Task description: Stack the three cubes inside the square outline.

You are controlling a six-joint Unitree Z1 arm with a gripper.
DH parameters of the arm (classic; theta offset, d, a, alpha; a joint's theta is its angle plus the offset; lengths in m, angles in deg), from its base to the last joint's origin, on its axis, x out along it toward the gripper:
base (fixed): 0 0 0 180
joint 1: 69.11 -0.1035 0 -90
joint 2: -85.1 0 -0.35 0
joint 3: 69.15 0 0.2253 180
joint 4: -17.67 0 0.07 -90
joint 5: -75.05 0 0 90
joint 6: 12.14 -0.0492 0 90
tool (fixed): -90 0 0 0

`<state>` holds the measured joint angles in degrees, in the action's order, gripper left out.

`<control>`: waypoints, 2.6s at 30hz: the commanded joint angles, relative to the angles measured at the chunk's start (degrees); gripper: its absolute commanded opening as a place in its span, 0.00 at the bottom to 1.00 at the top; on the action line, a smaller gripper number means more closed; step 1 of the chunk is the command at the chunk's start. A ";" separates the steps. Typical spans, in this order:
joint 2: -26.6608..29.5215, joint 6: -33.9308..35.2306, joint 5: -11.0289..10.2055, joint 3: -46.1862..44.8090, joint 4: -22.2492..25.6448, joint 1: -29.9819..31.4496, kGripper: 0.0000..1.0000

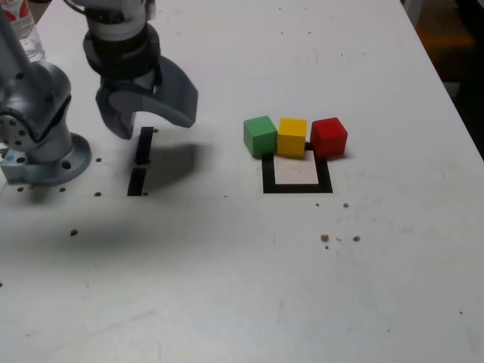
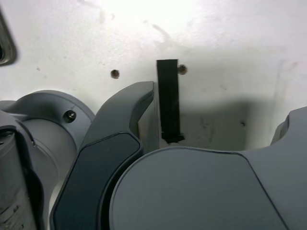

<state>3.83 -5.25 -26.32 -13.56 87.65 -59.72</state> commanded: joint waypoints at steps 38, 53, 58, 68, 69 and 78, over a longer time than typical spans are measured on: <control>-23.47 -8.68 9.96 40.66 10.62 9.16 0.94; -32.10 -9.47 11.73 48.79 10.73 9.25 0.94; -34.50 -9.48 12.33 51.28 10.73 8.25 0.94; -36.50 -9.16 13.19 53.28 10.26 5.64 0.94; -36.66 -9.04 13.25 53.34 10.17 5.44 0.94; -37.51 -7.95 13.98 52.43 9.90 3.47 0.94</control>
<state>-33.50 -13.33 -12.49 39.10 97.61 -55.86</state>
